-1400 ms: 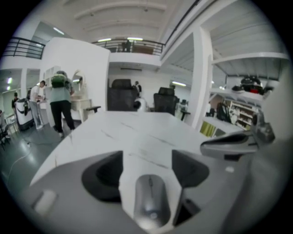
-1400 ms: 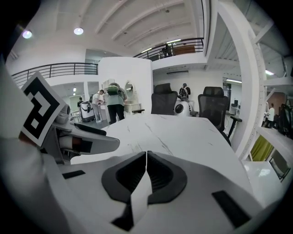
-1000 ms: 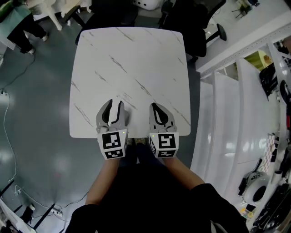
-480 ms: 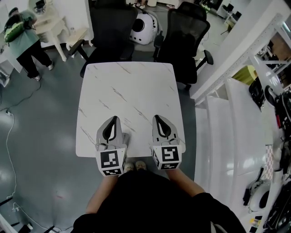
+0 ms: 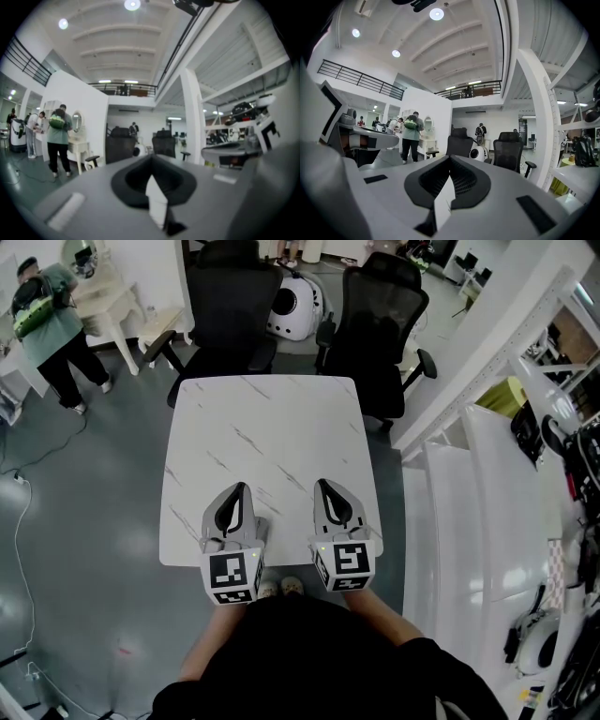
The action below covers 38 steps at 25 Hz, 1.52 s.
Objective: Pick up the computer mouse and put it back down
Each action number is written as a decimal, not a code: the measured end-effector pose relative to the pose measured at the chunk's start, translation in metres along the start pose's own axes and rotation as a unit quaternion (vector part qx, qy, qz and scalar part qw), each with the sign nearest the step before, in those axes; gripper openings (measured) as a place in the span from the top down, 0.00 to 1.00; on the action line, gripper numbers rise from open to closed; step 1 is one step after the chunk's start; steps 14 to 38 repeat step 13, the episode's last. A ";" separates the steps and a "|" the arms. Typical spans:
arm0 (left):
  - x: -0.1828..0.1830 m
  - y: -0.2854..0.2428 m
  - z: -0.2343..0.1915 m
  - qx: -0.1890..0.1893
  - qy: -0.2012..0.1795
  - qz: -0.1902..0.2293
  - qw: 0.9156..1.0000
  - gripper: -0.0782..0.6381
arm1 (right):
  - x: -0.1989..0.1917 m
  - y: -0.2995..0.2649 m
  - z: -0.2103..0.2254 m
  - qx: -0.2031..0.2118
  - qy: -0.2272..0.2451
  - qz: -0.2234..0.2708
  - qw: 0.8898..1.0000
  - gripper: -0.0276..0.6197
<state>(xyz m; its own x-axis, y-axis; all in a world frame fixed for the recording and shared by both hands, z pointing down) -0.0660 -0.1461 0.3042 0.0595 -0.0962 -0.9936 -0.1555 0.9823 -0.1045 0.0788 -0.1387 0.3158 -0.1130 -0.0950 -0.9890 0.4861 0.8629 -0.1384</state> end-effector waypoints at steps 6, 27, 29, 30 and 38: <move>-0.004 0.004 0.003 -0.006 -0.001 -0.004 1.000 0.88 | -0.005 0.006 -0.001 -0.005 -0.001 -0.007 1.000 0.93; -0.006 0.003 0.004 -0.012 0.000 -0.005 1.000 0.88 | -0.007 0.006 -0.001 -0.005 0.003 -0.010 1.000 0.93; -0.006 0.003 0.004 -0.012 0.000 -0.005 1.000 0.88 | -0.007 0.006 -0.001 -0.005 0.003 -0.010 1.000 0.93; -0.006 0.003 0.004 -0.012 0.000 -0.005 1.000 0.88 | -0.007 0.006 -0.001 -0.005 0.003 -0.010 1.000 0.93; -0.006 0.003 0.004 -0.012 0.000 -0.005 1.000 0.88 | -0.007 0.006 -0.001 -0.005 0.003 -0.010 1.000 0.93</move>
Point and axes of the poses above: the fingertips, and each gripper's own axes: y backward along the fingers, z to its right, x out of its top, the point moved 1 cm from there along y, backward along the fingers, and after that the axes turned 14 degrees about x, right-handed, at the moved point
